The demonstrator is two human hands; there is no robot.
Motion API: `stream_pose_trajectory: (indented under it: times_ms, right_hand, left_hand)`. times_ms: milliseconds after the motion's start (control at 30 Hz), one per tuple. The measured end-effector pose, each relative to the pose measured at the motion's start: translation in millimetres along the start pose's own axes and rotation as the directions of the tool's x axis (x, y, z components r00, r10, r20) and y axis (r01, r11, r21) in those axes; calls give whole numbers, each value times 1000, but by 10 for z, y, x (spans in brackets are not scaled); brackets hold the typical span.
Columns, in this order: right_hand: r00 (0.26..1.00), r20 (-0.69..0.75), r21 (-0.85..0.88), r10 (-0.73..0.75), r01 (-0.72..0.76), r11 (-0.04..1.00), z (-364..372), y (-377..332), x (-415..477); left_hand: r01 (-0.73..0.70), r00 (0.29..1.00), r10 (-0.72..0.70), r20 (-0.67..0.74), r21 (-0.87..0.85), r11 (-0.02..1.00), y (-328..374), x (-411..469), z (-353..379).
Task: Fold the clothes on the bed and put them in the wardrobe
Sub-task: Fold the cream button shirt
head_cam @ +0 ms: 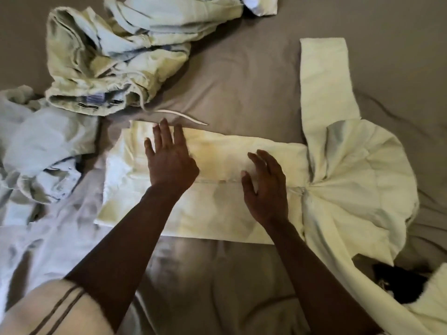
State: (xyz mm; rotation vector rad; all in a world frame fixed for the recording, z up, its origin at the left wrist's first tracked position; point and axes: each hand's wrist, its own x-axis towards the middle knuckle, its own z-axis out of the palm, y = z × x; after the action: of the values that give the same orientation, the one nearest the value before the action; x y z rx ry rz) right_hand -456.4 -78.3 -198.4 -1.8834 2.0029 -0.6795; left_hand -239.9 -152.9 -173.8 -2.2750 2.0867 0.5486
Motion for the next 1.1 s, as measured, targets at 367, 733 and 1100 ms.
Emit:
stream_pose_trajectory:
  times_ms: [367,733,1100]
  right_hand:
    - [772,-275,398,574,-452,799,-1504,1476,746]
    - [882,-39,416,469,-413,810,-1953,2127,724]
    - [804,1,66,595,-593,802,-1925,2026,16]
  left_hand:
    - [-112,900,275,338,-430,896,1884,-230,404]
    - [31,891,166,423,-421,907,2090,-189,545]
    - [287,856,48,514,-551,784,2232,-191,514]
